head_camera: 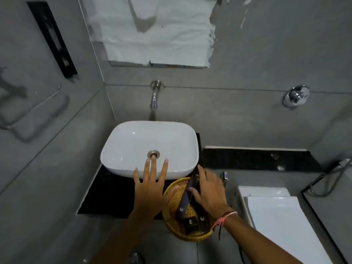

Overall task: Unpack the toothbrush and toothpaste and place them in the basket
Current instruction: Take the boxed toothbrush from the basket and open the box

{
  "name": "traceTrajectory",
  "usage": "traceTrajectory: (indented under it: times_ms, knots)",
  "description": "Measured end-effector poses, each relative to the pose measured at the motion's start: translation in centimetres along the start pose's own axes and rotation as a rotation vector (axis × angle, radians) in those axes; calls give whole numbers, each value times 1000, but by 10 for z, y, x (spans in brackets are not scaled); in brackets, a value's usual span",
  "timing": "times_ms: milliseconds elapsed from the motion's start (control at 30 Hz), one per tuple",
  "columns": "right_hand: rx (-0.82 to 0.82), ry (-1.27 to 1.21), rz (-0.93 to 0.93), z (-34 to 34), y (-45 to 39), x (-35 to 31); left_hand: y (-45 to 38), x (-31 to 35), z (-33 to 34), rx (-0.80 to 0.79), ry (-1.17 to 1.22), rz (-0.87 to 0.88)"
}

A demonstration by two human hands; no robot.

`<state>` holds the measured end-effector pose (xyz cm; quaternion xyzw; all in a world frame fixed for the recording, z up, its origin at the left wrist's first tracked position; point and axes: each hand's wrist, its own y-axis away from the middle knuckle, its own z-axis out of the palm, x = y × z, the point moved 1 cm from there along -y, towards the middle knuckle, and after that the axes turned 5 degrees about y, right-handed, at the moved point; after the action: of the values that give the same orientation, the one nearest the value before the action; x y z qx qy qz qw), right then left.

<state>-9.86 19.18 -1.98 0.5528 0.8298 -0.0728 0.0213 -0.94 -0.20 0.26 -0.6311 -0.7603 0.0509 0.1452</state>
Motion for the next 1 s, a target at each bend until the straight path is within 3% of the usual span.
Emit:
traceTrajectory:
  times_ms: [200,300,500,700,833,1000]
  knots:
    - [-352,-634,471,49,-2,0,0,-1,33,-109,-9,9]
    - [-424,-773,611,65,-5,-3,0,-3,41,-101,-25,25]
    - [-415,-919,699,83,-7,-10,2,-5,42,-89,-5,17]
    - [-280,-1201,880,81,15,1,0,-7,33,8,81,14]
    - [-81,-1361,743,58,22,8,-13,-9,21,109,465,-52]
    - [-323,-1382,265,-1,-5,21,-45,-21,-5,20,1230,-413]
